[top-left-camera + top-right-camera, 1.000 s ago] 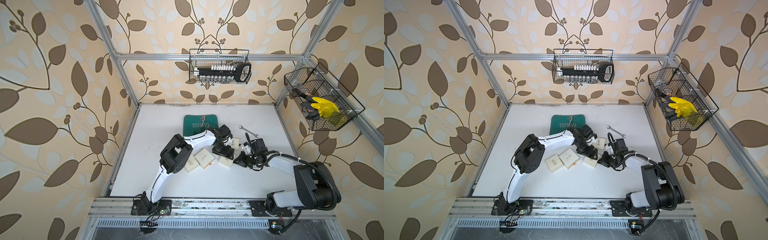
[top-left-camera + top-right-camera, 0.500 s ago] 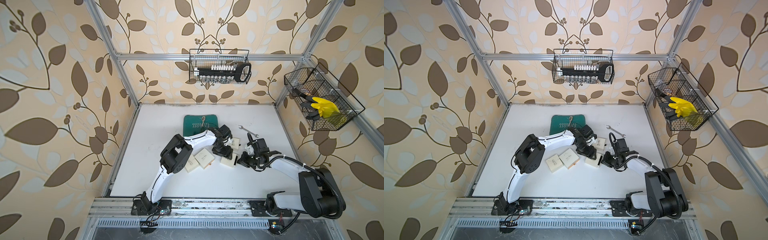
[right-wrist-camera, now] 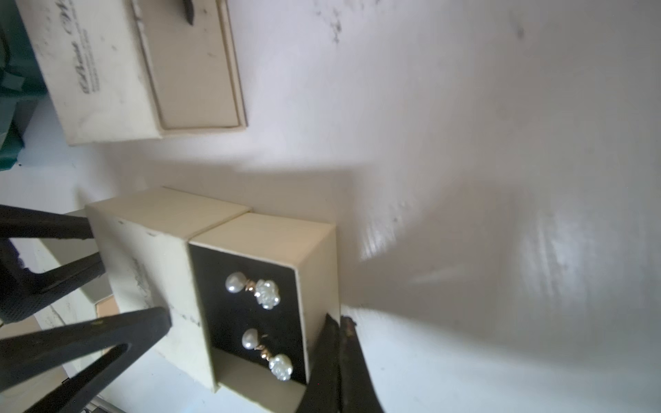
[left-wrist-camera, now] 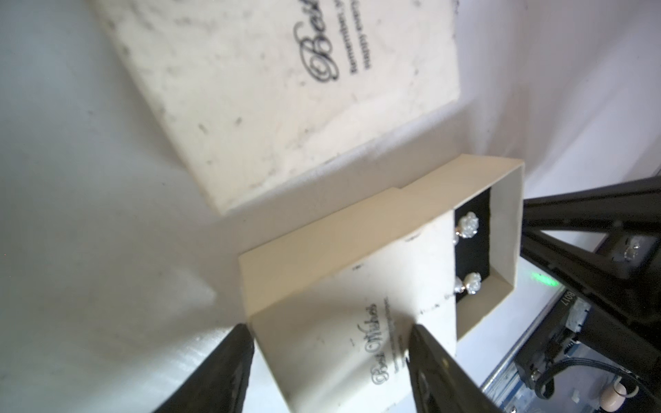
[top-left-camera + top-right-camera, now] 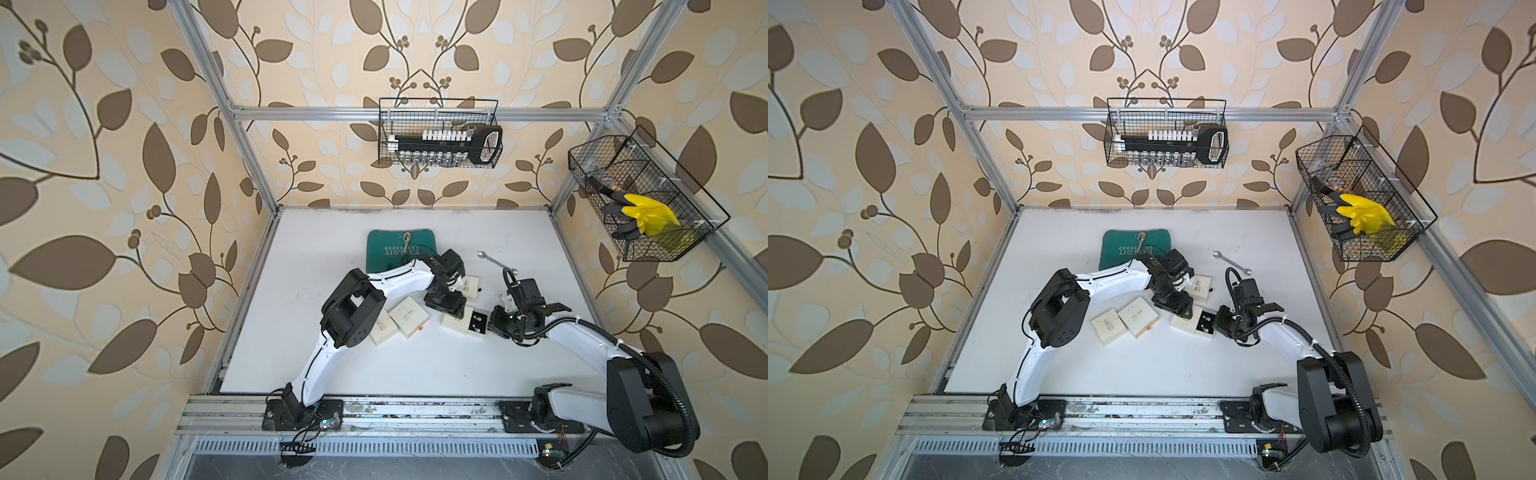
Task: Take out the earrings from the drawer-style jewelry box
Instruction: Open the drawer in the jewelry box, then pick up the earring from the drawer.
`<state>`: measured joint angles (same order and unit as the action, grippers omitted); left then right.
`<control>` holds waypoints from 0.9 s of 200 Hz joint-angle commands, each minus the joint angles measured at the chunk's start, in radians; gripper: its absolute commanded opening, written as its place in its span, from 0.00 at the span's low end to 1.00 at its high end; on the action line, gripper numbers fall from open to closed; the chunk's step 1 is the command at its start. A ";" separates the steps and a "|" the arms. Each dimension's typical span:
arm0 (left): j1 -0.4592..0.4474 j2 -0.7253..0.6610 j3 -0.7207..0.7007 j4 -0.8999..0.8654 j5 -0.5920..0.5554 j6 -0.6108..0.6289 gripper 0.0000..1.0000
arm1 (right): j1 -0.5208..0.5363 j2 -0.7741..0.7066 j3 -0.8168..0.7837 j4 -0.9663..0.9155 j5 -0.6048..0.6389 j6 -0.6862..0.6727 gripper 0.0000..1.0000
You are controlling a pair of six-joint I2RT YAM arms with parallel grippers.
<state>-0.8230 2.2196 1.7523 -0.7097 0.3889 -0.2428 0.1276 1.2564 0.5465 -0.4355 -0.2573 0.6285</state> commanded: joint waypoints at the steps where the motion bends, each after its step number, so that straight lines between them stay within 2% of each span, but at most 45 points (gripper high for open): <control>1: 0.008 0.031 0.001 -0.051 -0.045 0.006 0.70 | -0.008 -0.018 0.032 -0.035 0.049 0.004 0.07; 21: 0.008 0.029 0.001 -0.046 -0.038 0.004 0.70 | -0.008 -0.056 0.058 -0.060 0.085 -0.012 0.18; 41: 0.007 0.028 0.003 -0.046 -0.037 0.005 0.70 | -0.002 -0.118 0.078 -0.072 0.119 -0.035 0.24; 76: 0.007 0.031 0.005 -0.045 -0.035 0.005 0.70 | 0.021 -0.144 0.099 -0.049 0.084 -0.065 0.25; 111: 0.007 0.029 0.005 -0.045 -0.035 0.004 0.70 | 0.064 -0.068 0.120 -0.009 0.022 -0.084 0.24; 180: 0.007 0.031 0.006 -0.047 -0.033 0.005 0.70 | 0.101 0.081 0.154 0.012 0.040 -0.128 0.25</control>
<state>-0.8230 2.2196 1.7523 -0.7090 0.3893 -0.2432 0.2222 1.3037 0.6636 -0.4305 -0.2214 0.5331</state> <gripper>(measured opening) 0.699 0.243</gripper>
